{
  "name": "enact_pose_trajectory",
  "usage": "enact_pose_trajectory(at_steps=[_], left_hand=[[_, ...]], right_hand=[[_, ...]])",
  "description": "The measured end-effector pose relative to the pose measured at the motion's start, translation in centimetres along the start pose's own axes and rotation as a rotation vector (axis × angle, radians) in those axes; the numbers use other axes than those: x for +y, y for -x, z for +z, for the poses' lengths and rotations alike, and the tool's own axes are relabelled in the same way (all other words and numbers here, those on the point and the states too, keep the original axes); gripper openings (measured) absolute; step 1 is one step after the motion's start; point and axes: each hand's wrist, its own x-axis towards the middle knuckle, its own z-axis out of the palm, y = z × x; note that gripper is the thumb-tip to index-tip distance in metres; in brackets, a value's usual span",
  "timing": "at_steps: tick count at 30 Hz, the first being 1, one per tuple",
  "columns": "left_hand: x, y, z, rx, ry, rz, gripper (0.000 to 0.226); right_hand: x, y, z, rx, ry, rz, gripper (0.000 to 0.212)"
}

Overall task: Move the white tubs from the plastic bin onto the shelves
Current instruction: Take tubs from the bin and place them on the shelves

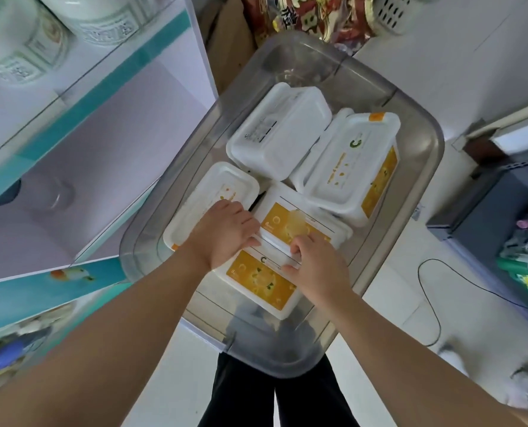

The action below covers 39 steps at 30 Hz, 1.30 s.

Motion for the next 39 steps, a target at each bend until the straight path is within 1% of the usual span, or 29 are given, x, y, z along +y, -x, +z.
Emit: enact_pose_trajectory(at_steps=[3, 7, 10, 12, 15, 19, 21, 24, 26, 28, 31, 34, 39], left_hand=[[-0.4, 0.0, 0.2, -0.009, 0.012, 0.029, 0.033], [-0.3, -0.1, -0.2, 0.012, -0.036, 0.108, 0.020], [0.2, -0.3, -0.5, 0.041, -0.097, 0.179, 0.021], [0.4, -0.2, -0.7, 0.058, -0.103, 0.205, 0.022], [0.7, 0.6, -1.3, 0.046, -0.054, 0.202, 0.022], [1.5, 1.4, -2.3, 0.008, 0.033, 0.181, 0.025], [2.0, 1.8, -3.0, 0.013, 0.090, 0.116, 0.032], [2.9, 2.5, -4.8, 0.049, 0.163, 0.035, 0.042], [3.6, 2.9, -6.3, 0.065, 0.172, 0.020, 0.044], [4.5, 3.4, -8.2, 0.085, 0.200, -0.023, 0.046], [5.8, 5.4, -11.0, 0.125, 0.290, -0.198, 0.051], [7.7, 7.9, -13.4, 0.247, 0.323, -0.327, 0.043], [11.8, 11.7, -18.2, 0.468, 0.278, -0.653, 0.027]], right_hand=[[0.0, -0.2, 0.0, 0.013, 0.029, -0.030, 0.031], [0.1, -0.5, -0.1, 0.008, 0.073, -0.081, 0.030], [0.3, -0.3, -0.4, -0.007, 0.131, -0.145, 0.032], [0.3, -0.1, -0.4, -0.007, 0.141, -0.169, 0.029], [0.3, 0.4, -0.2, 0.004, 0.155, -0.193, 0.024], [0.5, 1.2, -1.0, -0.047, 0.116, -0.151, 0.029], [0.6, 1.8, -1.8, -0.084, 0.032, -0.096, 0.028], [0.8, 2.7, -3.2, -0.122, -0.224, 0.010, 0.024], [0.7, 3.4, -4.3, -0.135, -0.401, 0.049, 0.024], [0.4, 4.2, -5.7, -0.149, -0.518, 0.066, 0.025], [-0.8, 5.6, -8.4, -0.181, -0.667, 0.091, 0.027], [-2.5, 6.3, -11.7, -0.199, -0.720, 0.067, 0.022], [-6.8, 8.9, -17.0, -0.131, -0.622, -0.135, 0.019]])
